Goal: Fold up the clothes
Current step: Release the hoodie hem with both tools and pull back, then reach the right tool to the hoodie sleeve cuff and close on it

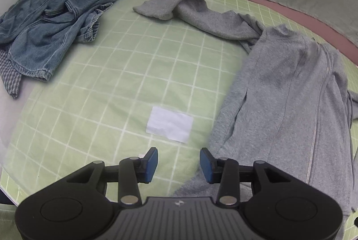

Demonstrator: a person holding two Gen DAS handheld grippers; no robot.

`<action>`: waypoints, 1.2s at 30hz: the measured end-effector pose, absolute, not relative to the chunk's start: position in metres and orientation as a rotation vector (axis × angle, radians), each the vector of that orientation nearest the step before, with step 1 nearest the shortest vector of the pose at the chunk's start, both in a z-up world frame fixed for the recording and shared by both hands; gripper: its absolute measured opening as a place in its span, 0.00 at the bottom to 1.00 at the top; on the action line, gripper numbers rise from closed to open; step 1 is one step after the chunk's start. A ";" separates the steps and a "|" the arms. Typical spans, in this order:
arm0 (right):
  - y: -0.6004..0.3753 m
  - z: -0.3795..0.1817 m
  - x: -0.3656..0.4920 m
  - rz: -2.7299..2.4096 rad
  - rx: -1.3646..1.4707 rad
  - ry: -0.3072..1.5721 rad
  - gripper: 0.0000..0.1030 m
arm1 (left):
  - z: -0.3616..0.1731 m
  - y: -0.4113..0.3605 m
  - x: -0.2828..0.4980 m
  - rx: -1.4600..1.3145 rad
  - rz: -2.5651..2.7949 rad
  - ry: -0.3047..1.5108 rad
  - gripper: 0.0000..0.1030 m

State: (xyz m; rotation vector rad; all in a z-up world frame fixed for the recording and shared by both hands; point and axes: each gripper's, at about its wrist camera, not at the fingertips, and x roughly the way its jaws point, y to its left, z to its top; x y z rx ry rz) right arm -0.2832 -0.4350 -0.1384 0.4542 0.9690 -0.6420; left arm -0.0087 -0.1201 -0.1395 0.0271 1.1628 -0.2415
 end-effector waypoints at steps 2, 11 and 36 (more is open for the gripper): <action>-0.436 -0.140 -0.281 -0.637 0.442 0.982 0.41 | -0.142 -0.123 -0.005 0.005 -0.245 1.169 0.43; -0.450 -0.140 -0.265 -0.594 0.404 0.999 0.42 | -0.161 -0.145 -0.009 0.047 -0.248 1.209 0.41; -0.508 -0.156 -0.260 -0.536 0.387 1.015 0.48 | -0.145 -0.135 -0.042 0.004 -0.006 1.191 0.39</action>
